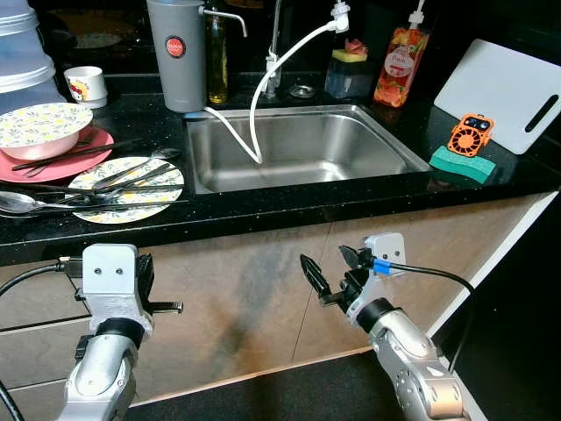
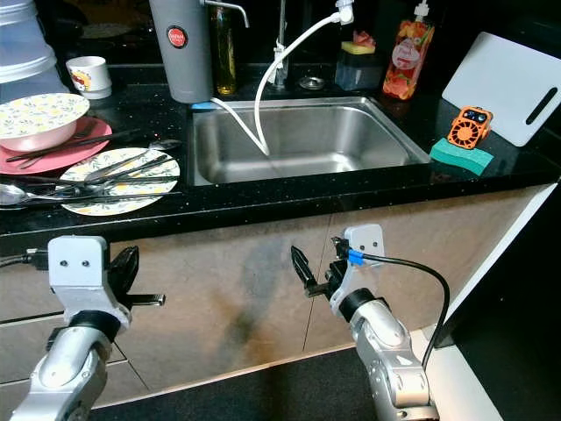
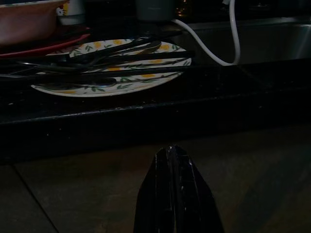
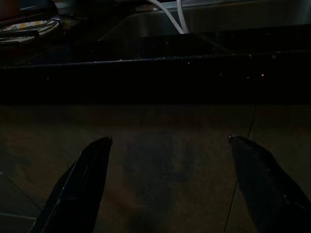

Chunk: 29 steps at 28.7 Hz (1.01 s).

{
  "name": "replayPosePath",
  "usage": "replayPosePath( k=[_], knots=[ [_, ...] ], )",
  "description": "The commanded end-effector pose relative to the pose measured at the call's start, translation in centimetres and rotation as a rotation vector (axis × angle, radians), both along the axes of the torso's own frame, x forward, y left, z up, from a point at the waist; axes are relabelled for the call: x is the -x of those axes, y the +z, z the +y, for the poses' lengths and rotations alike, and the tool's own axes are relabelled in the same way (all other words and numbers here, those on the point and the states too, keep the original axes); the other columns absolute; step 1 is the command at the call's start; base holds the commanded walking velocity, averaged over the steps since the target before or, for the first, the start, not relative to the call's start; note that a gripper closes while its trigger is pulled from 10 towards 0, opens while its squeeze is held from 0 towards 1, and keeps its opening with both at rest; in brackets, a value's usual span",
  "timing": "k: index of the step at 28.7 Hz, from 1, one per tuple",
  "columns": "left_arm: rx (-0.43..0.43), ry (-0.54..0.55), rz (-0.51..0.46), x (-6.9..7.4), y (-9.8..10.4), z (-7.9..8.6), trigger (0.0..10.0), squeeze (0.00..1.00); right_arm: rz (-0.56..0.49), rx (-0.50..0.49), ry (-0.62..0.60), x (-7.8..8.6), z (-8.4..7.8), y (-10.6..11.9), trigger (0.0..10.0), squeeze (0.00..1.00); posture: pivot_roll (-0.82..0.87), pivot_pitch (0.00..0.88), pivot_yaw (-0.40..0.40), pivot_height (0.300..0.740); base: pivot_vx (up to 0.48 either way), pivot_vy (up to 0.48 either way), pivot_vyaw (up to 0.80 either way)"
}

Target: Kitchen organization

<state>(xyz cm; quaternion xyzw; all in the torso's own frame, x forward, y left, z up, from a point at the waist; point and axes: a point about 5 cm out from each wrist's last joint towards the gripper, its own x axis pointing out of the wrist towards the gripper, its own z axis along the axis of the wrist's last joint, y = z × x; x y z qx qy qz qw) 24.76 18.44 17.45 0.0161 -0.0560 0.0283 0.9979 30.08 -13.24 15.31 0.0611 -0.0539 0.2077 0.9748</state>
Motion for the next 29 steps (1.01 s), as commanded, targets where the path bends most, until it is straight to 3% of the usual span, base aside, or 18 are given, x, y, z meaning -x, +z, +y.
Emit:
replayPosePath(
  k=[1,2,3,7,8,24,29],
  knots=[
    [0.020,-0.003,0.006,0.13,-0.37,-0.11,3.9,0.00,0.006,0.000,-0.002,0.23,-0.19,-0.10,10.0,0.00,-0.04,0.120,-0.042,0.740,0.000,0.000,0.00],
    [0.022,-0.004,0.005,0.13,-0.38,-0.14,3.9,0.00,0.007,0.000,-0.002,0.22,-0.19,-0.10,10.0,0.00,-0.04,0.120,-0.042,0.740,0.000,0.000,0.00],
    [0.025,-0.006,0.006,0.10,-0.39,-0.17,0.0,0.00,0.007,0.000,-0.003,0.20,-0.20,-0.09,10.0,0.00,-0.05,0.120,-0.040,0.740,0.000,0.000,0.00],
    [0.034,-0.009,0.007,0.03,-0.43,-0.37,0.4,0.00,0.007,0.001,-0.003,0.13,-0.24,-0.08,10.0,0.00,-0.05,0.119,-0.040,0.740,0.000,0.000,0.00],
    [0.031,-0.007,0.008,-0.03,-0.41,-0.41,10.0,0.00,0.007,0.001,-0.002,0.10,-0.22,-0.06,10.0,0.00,-0.04,0.118,-0.042,0.740,0.000,0.000,0.00],
    [0.031,-0.010,0.005,-0.27,-0.31,-0.48,10.0,0.00,0.014,-0.004,0.003,0.04,-0.01,-0.10,10.0,0.00,-0.04,0.122,-0.041,0.740,0.000,0.000,0.00],
    [0.034,-0.014,0.002,-0.27,-0.23,-0.53,10.0,0.00,0.015,-0.006,0.004,0.11,0.09,-0.12,10.0,0.00,-0.04,0.123,-0.039,0.740,-0.287,0.000,0.00]
  ],
)
